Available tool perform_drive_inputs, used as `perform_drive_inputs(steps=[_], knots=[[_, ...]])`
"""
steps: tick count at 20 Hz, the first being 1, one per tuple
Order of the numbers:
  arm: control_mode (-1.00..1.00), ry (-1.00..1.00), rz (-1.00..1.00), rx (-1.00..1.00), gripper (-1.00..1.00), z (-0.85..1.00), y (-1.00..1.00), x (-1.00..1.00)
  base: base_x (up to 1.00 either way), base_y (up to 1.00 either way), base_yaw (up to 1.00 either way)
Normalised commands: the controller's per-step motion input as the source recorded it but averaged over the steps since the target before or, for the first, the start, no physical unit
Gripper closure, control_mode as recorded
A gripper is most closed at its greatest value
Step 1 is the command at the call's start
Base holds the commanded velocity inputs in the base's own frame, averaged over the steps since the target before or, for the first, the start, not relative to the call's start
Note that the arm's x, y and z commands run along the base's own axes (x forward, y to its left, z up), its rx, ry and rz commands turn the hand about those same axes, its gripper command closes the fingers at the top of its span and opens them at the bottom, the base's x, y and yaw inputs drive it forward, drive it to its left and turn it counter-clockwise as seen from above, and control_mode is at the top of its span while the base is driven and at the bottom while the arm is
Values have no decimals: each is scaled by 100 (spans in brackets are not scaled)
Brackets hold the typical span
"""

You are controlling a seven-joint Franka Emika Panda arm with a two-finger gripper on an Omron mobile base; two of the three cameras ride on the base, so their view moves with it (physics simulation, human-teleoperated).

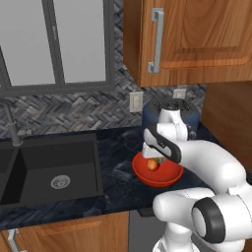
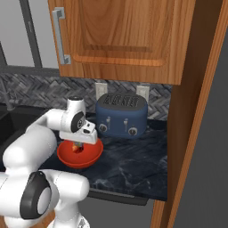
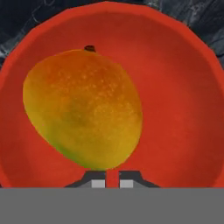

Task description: Take the peach, mango, and chicken drumstick from the freezer and place them in the bowl on the counter.

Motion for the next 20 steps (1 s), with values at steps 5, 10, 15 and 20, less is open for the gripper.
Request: perform_drive_inputs(steps=[5,10,15,20], knots=[[-100,1,0,0,100,-32,-2,9,0,0,0],[-100,2,0,0,-100,-15,-1,-3,0,0,0],[-100,0,0,0,-100,3,-7,-29,0,0,0],[-100,-6,-1,0,-100,33,0,-46,0,0,0]])
